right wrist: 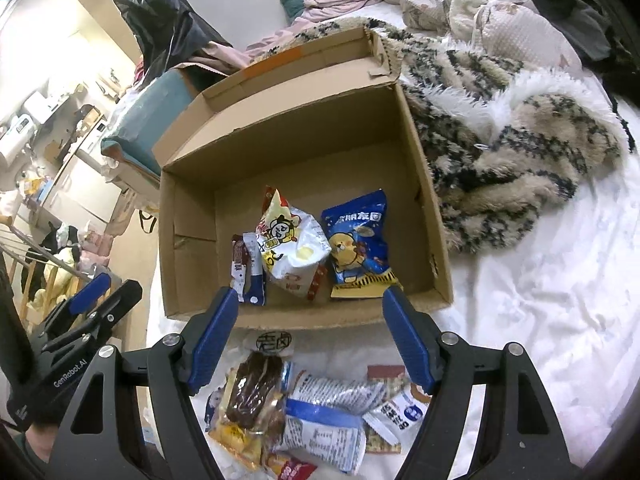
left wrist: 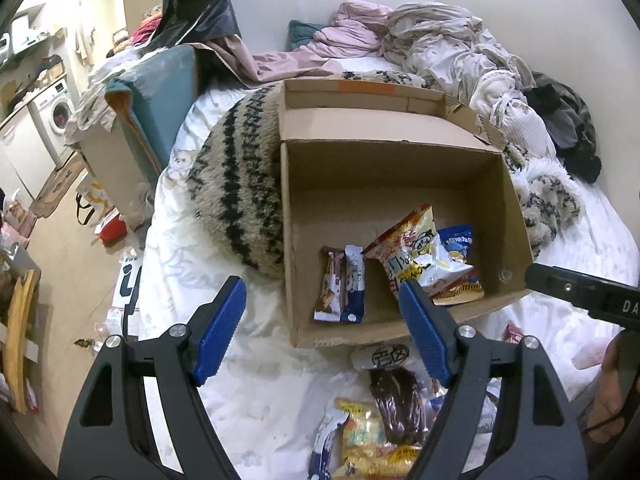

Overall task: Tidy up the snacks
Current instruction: 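Withdraw both open tools from the box back over the pile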

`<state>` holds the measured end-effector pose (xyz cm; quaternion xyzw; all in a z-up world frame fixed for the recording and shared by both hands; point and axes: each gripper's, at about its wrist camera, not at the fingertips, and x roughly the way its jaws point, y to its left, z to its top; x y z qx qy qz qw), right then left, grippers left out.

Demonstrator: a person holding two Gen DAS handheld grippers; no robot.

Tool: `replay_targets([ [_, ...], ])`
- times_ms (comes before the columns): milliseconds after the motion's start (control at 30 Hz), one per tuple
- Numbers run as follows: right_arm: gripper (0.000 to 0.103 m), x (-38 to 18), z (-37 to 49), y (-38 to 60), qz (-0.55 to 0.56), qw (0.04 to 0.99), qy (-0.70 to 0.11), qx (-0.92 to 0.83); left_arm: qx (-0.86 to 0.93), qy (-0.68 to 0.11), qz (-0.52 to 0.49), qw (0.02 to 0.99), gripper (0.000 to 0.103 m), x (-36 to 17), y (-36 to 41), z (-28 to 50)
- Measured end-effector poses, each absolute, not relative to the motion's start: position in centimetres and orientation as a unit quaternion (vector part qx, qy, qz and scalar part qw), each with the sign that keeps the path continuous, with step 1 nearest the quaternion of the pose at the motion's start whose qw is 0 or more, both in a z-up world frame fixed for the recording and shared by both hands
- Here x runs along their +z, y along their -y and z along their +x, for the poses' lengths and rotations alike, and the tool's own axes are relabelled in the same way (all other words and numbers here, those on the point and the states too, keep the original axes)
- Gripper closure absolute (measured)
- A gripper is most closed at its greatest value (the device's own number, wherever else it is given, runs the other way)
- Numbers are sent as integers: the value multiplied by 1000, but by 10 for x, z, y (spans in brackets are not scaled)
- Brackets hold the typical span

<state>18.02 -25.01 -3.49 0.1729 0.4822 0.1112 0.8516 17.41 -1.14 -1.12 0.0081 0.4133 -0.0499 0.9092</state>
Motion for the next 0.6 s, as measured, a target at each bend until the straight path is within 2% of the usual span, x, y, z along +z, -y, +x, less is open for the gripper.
replay_targets([
  [600,26,-32,118,244,158,848,-493,113,-26,-437,-20,899,27,-10,-8,122],
])
